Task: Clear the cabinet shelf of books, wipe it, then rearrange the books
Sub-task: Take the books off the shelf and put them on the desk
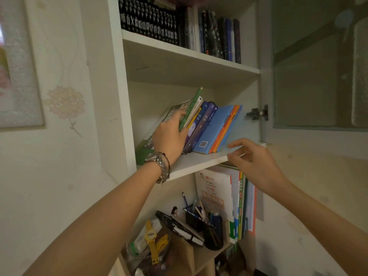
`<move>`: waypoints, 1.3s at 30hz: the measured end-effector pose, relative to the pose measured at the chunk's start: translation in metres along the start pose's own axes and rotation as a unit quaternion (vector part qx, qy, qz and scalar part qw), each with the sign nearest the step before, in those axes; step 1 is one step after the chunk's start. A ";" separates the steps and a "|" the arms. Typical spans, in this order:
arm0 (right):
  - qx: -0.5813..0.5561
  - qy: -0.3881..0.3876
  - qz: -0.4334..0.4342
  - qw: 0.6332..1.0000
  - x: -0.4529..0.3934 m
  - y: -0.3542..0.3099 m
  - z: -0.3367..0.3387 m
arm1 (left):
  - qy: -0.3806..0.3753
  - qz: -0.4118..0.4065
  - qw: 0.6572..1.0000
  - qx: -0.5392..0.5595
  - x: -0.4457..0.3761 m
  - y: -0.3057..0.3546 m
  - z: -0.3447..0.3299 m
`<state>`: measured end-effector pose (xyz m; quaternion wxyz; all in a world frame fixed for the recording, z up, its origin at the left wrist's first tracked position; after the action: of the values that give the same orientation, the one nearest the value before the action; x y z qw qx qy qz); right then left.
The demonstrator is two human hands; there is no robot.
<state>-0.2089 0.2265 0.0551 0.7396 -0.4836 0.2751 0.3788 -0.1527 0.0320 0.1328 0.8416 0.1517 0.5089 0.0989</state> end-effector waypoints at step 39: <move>-0.212 0.132 -0.048 0.967 0.038 -0.027 0.055 | -0.044 0.052 0.859 0.507 0.096 0.038 0.082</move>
<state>-0.1625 0.2816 0.0600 0.5945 -0.6876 0.2606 0.3253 -0.0363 0.0855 0.1031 0.6637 0.5874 0.4427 -0.1360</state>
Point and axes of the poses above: each hand's wrist, its own x-axis away from the middle knuckle, its own z-axis out of the back of the hand, y = z × x, the point moved 9 cm from there along -x, towards the middle knuckle, and after that the axes turned 8 degrees about z, right-handed, at the moved point
